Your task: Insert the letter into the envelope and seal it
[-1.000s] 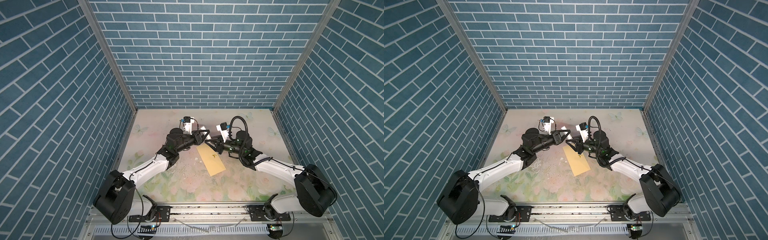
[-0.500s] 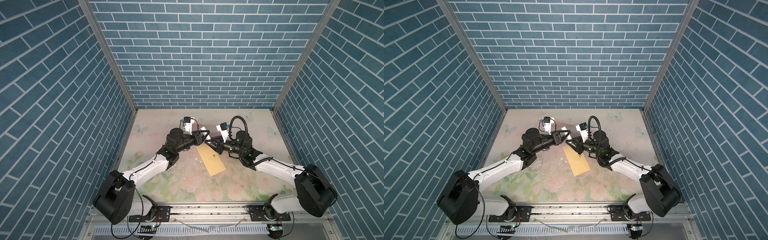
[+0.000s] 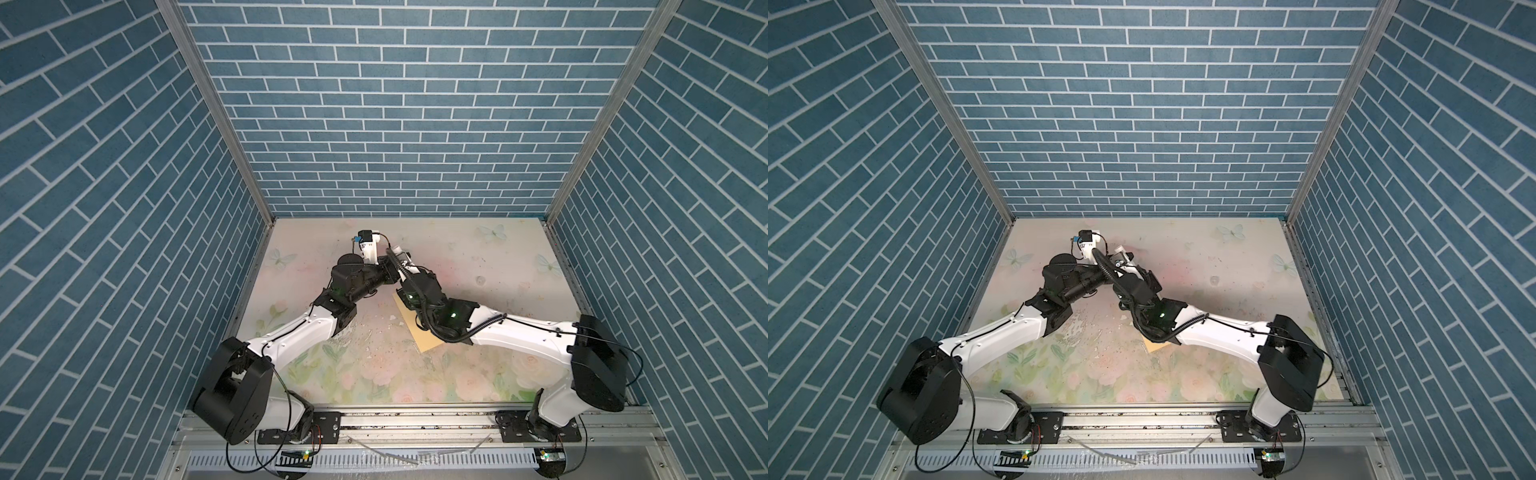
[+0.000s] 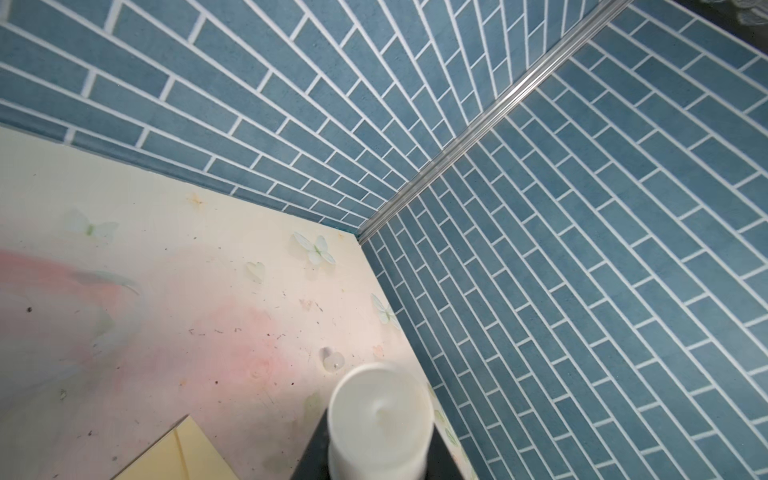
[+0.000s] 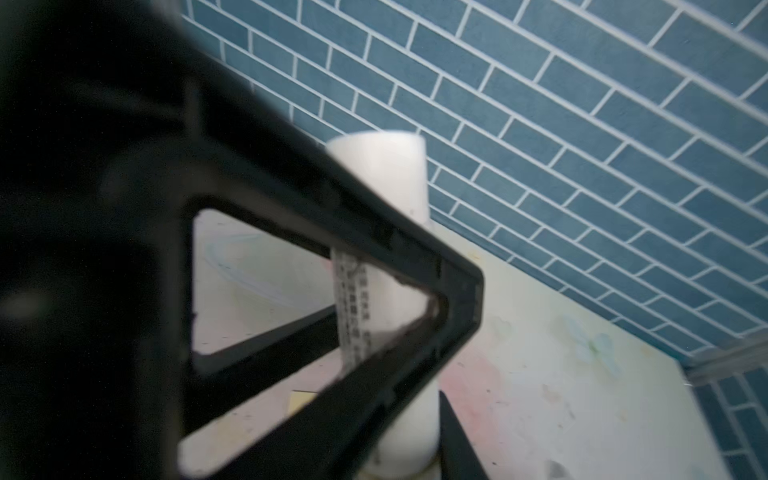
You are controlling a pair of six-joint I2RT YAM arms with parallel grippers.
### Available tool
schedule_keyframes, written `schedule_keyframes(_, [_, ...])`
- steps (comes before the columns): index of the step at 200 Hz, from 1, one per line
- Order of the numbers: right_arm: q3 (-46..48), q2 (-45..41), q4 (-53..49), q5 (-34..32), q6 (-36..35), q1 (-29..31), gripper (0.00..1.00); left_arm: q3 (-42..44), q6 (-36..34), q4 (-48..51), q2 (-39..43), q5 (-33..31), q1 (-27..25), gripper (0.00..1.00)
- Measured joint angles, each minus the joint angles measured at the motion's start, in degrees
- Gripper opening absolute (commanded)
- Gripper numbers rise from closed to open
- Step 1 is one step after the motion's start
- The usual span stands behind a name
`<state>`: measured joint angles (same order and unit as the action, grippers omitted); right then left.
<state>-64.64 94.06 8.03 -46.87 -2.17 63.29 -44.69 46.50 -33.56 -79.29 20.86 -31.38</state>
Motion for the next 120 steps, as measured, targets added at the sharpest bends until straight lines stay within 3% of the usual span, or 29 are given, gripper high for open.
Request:
schedule_keyframes(39, [0.0,-0.3,-0.3,-2.3,-0.9,0.3,0.00,0.0,-0.3,-1.0,-0.2,1.0,-0.2,0.00])
schedule_keyframes(87, [2.3,-3.9,-1.4,4.2,-0.8,-1.0,0.00,0.0,-0.2,-1.0,-0.2,1.5,-0.6,0.00])
schedule_keyframes(120, [6.1,-8.4,-0.7,14.0,1.2,-3.4,0.00,0.0,0.0,-1.1,-0.2,2.9,-1.0,0.28])
